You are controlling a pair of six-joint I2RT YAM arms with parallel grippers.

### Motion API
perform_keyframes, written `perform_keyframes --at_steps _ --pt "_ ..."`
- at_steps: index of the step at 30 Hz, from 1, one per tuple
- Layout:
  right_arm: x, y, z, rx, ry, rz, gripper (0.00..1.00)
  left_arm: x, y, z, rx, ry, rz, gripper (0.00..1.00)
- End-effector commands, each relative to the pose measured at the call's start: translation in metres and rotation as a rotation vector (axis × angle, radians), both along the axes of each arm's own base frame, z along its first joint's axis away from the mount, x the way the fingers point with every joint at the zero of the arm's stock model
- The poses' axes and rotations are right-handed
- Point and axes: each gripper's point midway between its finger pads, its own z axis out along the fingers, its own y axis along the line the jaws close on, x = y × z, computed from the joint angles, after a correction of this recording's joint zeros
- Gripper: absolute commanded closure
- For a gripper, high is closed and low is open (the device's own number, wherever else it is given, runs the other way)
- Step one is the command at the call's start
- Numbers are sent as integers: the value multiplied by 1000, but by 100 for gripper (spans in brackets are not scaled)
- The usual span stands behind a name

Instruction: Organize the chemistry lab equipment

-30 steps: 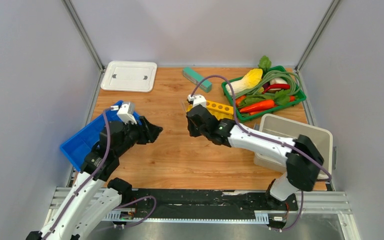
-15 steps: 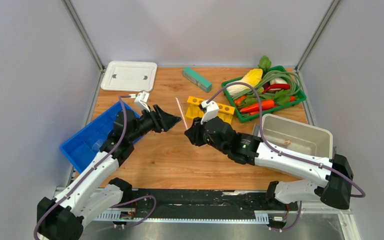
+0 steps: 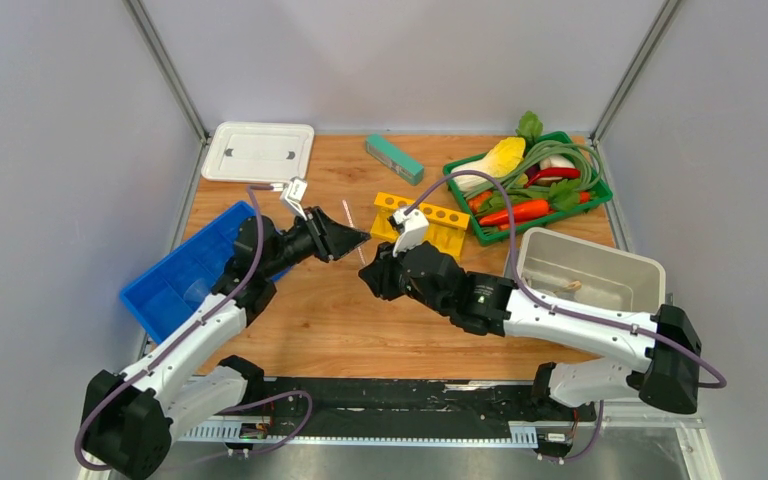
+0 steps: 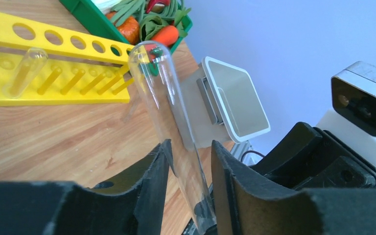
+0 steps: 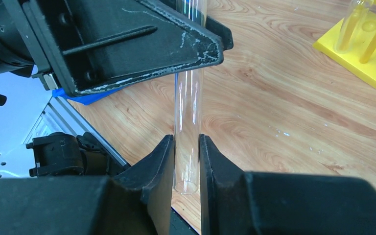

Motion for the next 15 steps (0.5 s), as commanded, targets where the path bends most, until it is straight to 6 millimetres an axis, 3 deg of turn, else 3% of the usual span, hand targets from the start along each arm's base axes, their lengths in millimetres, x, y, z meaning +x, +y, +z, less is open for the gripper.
perform_keyframes --at_steps 1,7,11,15 --pt "2 9 7 42 -11 -7 76 -7 -6 12 -31 -63 -52 60" --pt "5 -11 11 -41 -8 -56 57 -15 -5 8 54 -107 -105 83" --pt "6 -28 42 -23 -45 -51 47 -26 0 3 206 -182 -142 86" --pt "16 -42 83 16 -50 -48 44 -36 8 1 295 -263 -165 86"
